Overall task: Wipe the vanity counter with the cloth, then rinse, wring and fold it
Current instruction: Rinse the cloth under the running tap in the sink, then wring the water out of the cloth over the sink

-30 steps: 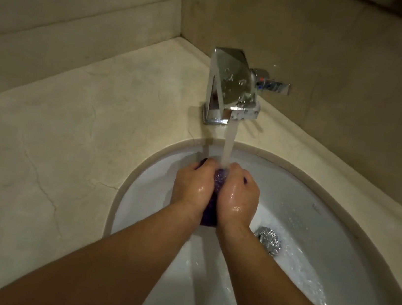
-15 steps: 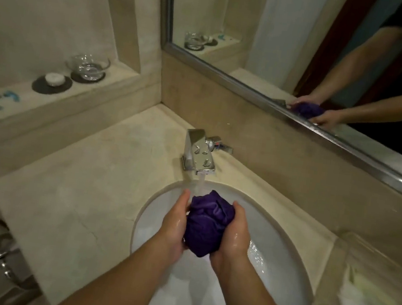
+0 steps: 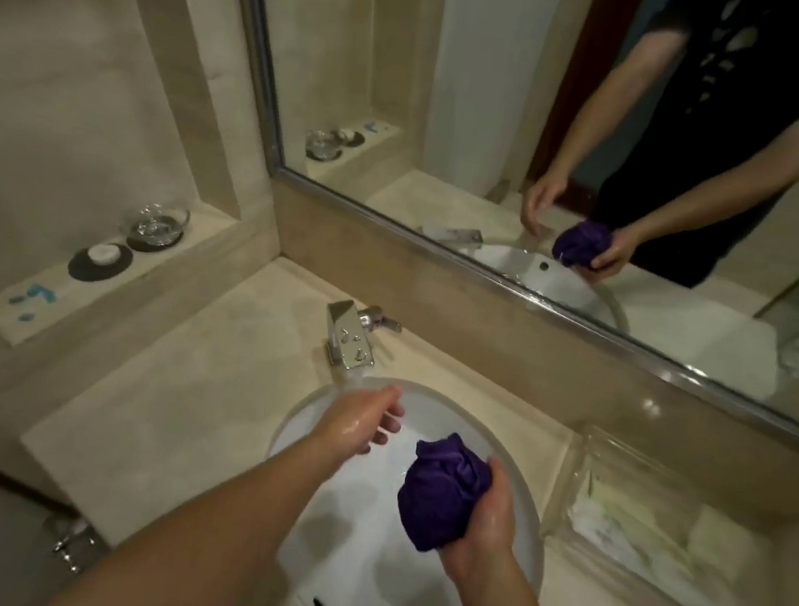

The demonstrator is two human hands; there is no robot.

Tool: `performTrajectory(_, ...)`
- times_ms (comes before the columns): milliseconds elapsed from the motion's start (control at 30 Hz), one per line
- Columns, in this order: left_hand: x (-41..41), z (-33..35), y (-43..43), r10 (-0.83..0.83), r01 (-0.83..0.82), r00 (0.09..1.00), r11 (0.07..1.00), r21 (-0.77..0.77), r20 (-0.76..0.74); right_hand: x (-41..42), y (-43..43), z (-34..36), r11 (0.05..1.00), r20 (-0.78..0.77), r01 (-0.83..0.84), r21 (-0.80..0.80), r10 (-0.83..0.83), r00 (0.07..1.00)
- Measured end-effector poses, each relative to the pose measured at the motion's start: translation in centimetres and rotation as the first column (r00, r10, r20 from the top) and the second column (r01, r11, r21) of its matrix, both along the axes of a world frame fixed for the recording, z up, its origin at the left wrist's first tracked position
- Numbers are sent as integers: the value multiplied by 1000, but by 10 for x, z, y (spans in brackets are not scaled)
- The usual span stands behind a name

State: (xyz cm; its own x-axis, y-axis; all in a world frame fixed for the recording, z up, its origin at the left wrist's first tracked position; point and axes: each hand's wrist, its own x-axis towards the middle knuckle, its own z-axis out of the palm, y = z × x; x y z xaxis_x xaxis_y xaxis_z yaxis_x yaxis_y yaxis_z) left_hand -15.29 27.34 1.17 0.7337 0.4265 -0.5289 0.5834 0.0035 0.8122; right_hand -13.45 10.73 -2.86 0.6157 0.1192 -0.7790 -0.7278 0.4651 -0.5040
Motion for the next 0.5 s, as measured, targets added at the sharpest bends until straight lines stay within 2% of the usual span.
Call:
performTrajectory(233,52,0,10,-233,223,972,957,183,34,9,-6,-9,999,-7,46,-14,-46,999)
performTrajectory(367,91,-14,43,-454,421,889,752,508,-65,14,1,-23,990,4,128,-56,-128,992)
performTrajectory(500,127,-29,86,-520,503,832,563,656,-192,-2,20,-33,971,-24,220,-95,-224,974)
